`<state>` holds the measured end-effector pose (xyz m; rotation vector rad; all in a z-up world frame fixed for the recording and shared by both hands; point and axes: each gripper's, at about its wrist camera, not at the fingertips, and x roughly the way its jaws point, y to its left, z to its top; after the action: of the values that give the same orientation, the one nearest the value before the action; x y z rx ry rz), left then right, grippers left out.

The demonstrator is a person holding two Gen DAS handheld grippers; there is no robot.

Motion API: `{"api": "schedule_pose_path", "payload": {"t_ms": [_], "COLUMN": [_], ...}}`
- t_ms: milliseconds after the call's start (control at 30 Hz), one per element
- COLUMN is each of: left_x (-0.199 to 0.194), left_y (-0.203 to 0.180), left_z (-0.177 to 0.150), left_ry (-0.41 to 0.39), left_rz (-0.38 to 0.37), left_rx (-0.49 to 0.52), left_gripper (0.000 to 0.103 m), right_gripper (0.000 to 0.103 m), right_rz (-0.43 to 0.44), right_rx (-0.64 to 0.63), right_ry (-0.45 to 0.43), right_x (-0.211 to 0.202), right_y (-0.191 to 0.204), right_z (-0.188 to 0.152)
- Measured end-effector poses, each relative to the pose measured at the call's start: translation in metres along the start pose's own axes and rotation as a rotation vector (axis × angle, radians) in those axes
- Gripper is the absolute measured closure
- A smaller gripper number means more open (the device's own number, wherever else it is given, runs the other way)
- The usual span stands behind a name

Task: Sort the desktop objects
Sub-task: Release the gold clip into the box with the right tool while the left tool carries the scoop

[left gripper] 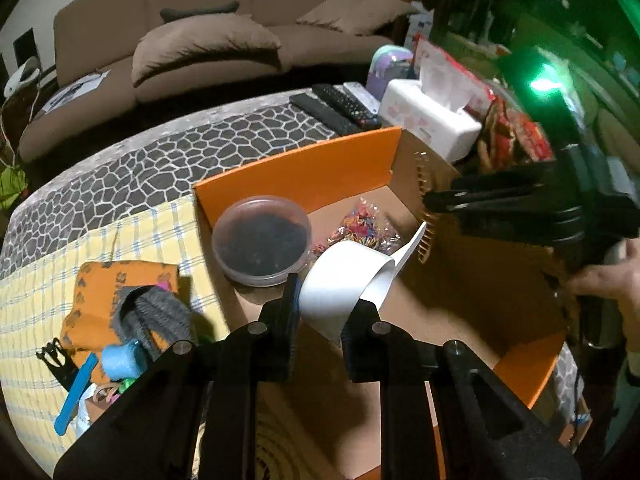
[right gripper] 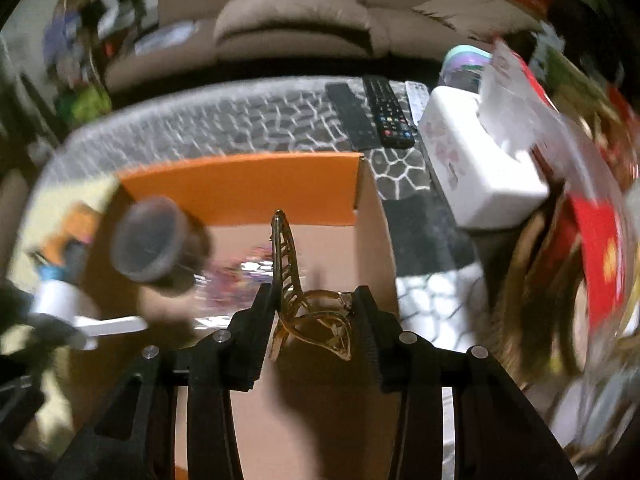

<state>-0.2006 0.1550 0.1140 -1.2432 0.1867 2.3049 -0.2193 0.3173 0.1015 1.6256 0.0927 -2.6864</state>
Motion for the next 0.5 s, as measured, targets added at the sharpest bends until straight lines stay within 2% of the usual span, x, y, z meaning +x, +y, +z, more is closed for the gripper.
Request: {"api": "schedule_pose_path", "payload": {"t_ms": [100, 300, 500], "left_x": [0.01, 0.021, 0.023], "left_y": [-0.005, -0.009, -0.004], "left_z": [0.002, 0.003, 0.003], "left_ry": [0.022, 0.05, 0.055], "left_rz": [0.019, 0.045, 0.052], "left_rx": [0.021, 0.035, 0.023], "left_gripper": [0.087, 0.087, 0.087], "right_gripper": [0.062, 0.062, 0.062], "right_rz": [-0.094, -0.192, -0.179], "right_rx": [-0.113, -0.254, -0.25], "right_ry": [0.061, 0.12, 0.114], "right_x": [0.025, 0.058, 0.068], "right_y": [0.009, 0.028, 0.032], "right_z": [0.009, 0.019, 0.024]}}
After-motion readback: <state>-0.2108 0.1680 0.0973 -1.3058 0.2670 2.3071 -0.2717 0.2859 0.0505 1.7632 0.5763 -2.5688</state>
